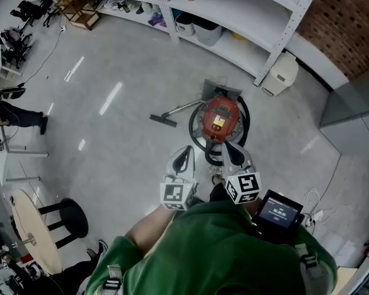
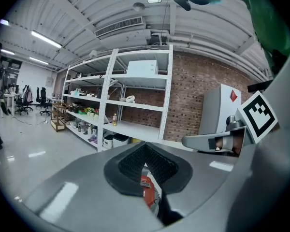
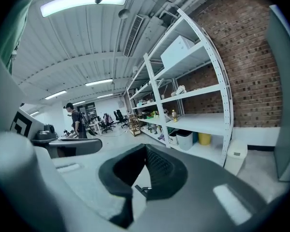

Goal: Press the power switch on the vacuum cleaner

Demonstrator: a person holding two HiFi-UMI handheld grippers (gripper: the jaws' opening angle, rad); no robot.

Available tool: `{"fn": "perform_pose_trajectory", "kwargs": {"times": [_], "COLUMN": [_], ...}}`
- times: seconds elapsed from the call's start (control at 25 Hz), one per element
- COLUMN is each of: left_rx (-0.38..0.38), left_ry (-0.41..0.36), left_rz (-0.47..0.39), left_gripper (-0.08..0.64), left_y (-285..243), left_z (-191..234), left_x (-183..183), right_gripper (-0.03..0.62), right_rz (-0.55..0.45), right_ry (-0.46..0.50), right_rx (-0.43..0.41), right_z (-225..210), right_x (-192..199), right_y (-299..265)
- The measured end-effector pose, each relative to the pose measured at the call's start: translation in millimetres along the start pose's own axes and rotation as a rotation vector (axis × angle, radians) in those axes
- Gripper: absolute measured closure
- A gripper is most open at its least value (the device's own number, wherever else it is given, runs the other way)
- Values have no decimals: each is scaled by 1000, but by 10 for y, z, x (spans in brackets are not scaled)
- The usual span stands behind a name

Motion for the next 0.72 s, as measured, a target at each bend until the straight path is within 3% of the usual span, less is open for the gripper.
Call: {"fn": "perform_pose_trajectory", "kwargs": {"times": [0.44, 0.72], "left_rx": [-24, -26], "left_ry": [-16, -21], "left_rz": [94, 174], "left_gripper": [552, 552], "left_y": [-697, -1098], "left_z": [-140, -231], "left_x": [190, 471], "right_gripper": [591, 591], "right_rz": [84, 153], "right_ry": [-19, -37], "right_rx": [-22, -23], "right_z": [-686, -1080], "right_x": [124, 400], "right_y": [-396, -621]}}
Point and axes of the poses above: the fingertips, and each gripper's own axes: y backward along the fingers, z to its left, x out of its underside, the point moved 3 cm from there along y, backward along the fingers, and after that the axes turned 10 degrees about -x, right-handed, at the moved point
